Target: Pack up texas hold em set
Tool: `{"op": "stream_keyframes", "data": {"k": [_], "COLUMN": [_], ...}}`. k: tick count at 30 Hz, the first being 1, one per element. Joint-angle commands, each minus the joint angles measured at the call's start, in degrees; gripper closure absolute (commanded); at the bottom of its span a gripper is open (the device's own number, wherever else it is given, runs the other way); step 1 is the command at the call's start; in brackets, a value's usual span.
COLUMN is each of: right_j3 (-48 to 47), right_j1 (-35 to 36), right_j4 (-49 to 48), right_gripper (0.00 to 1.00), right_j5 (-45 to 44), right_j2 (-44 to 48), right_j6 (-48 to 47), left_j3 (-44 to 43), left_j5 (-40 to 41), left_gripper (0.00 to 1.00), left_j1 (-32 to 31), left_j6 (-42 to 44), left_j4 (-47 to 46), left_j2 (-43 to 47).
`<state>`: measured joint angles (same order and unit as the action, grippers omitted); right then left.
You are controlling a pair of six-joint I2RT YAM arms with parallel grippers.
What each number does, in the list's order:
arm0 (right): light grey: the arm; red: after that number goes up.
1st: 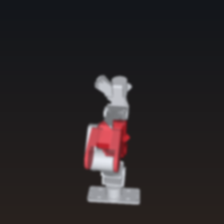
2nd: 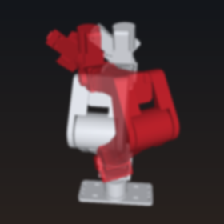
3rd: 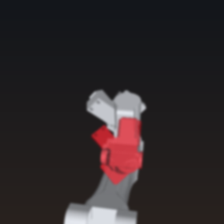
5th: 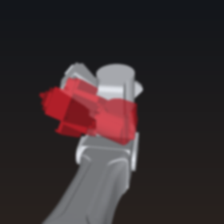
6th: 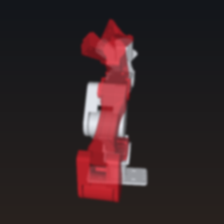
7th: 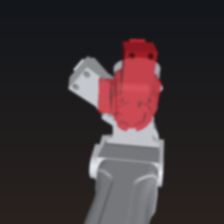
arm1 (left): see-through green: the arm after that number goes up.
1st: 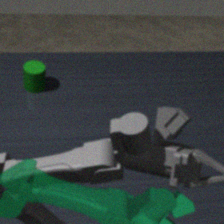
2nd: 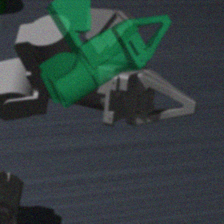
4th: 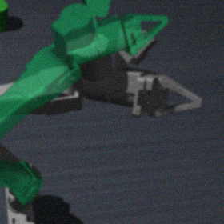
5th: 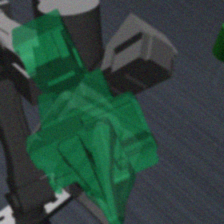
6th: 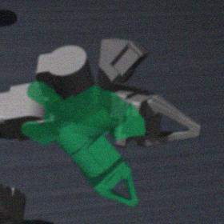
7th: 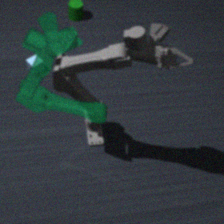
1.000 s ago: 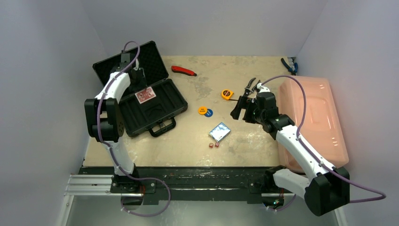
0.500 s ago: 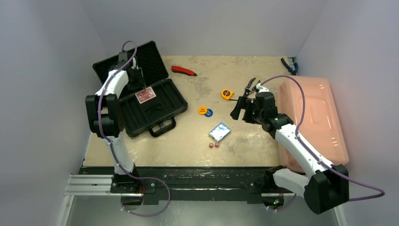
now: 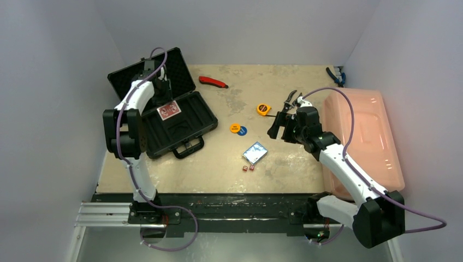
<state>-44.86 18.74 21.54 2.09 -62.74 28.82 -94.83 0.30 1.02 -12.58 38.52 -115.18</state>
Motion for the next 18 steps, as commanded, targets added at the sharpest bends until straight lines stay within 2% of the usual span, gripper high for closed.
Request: {"op": "stream_keyframes", "data": {"k": [1,8,18], "right_j3": [-0.6,-0.52,-0.58], "right_j1": [0.23,0.21,0.24], "right_j4": [-0.89,-0.97,-0.95], "right_gripper": [0.01,0.01,0.01], "right_j5": [-0.95,-1.01,-1.45], "right_j2": [0.86,1.05,0.42], "right_j6": [-0.96,-0.96,-0.96], "left_j3": [-0.8,-1.08,-4.19], "left_j5": [-0.47,-0.83,-8.74], "left_gripper": [0.6,0.53,0.4], "left_j1": [-0.52,0.26,3.42], "left_j6": [1.05,1.51,0.73], "left_j4": [2.72,1.91,4.2], "left_j2": [-0.94,0.13,-2.13]}}
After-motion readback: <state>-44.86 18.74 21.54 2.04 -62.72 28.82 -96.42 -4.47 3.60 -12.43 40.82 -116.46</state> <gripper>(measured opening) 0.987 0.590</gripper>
